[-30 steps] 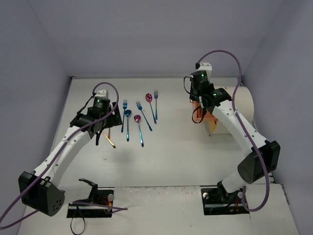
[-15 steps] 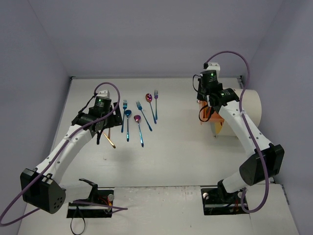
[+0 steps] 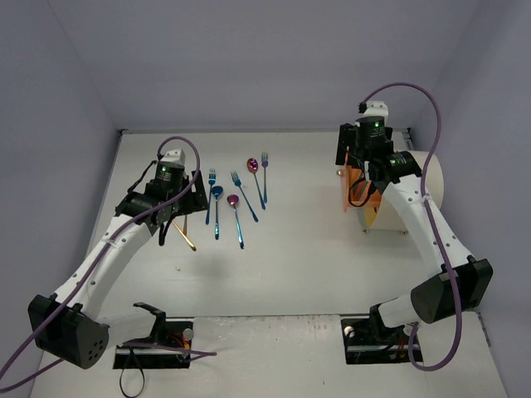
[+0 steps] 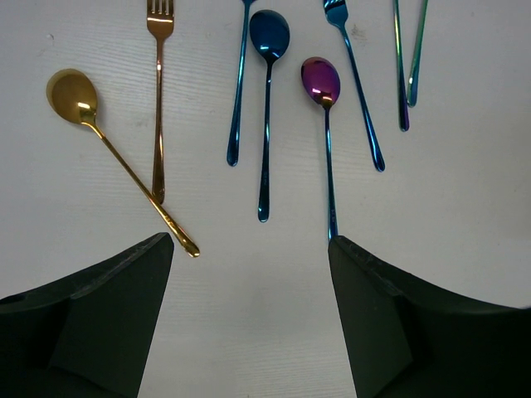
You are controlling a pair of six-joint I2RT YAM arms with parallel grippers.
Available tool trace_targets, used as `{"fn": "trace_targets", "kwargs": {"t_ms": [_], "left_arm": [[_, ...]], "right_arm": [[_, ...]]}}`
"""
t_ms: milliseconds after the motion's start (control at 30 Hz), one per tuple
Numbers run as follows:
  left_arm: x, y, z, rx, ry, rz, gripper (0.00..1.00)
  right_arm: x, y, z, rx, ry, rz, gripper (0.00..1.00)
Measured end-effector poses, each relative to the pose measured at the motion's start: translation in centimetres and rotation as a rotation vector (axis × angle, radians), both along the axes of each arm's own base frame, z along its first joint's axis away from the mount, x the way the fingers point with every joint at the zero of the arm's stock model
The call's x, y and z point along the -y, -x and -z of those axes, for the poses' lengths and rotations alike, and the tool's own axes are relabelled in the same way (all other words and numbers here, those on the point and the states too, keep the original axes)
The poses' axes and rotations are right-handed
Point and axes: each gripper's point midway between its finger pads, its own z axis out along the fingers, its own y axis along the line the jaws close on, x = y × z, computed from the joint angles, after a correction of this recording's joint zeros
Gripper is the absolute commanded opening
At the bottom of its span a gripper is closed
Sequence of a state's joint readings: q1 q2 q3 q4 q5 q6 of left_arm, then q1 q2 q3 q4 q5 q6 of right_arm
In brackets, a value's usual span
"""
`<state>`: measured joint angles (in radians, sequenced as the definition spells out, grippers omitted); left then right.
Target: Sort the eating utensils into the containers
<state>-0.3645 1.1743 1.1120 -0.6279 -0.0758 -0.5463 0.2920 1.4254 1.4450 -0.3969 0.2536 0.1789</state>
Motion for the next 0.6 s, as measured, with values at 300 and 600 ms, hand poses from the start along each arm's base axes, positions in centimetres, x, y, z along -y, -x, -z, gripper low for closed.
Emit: {"fn": "trace_targets", "kwargs": {"t_ms": [300, 600], "left_arm": [[1.8, 0.2, -1.7, 0.026, 0.047, 0.097, 0.73], [4.5, 0.5, -3.7, 0.073, 0.074, 0.259, 0.73]], "right_arm": [[7.5, -0.3, -4.1, 0.093, -0.035, 0.163, 0.93], [20.3, 2.0, -3.0, 0.09, -0.132, 0.465, 0.99]]}}
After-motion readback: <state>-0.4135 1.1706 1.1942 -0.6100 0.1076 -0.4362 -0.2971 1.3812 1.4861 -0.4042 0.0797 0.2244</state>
